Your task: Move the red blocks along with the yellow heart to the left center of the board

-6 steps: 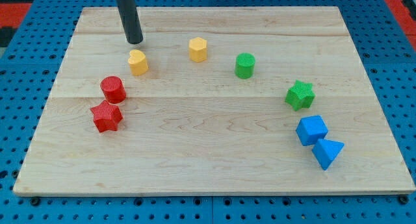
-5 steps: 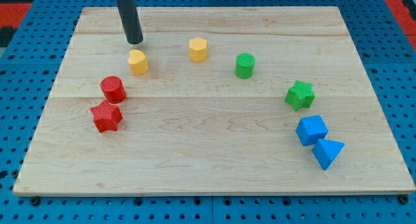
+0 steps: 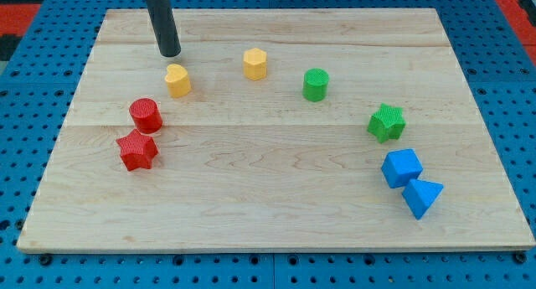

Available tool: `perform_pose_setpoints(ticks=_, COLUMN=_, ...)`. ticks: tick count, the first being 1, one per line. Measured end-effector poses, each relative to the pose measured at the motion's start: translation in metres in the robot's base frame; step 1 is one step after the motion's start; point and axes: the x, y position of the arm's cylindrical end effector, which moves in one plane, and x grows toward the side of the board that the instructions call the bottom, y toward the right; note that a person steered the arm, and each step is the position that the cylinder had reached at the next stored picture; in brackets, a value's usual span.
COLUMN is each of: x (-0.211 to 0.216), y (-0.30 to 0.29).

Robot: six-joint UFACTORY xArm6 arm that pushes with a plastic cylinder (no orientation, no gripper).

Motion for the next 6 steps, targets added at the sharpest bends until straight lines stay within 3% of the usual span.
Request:
perform_pose_setpoints(ticks=2, x=0.006, y=0.013)
perform_pose_setpoints(ticks=3, x=0.036, y=0.049)
perform_pose_setpoints(ticks=5, x=0.059, y=0.023)
perform_pose_setpoints(ticks=6, x=0.064, y=0.062)
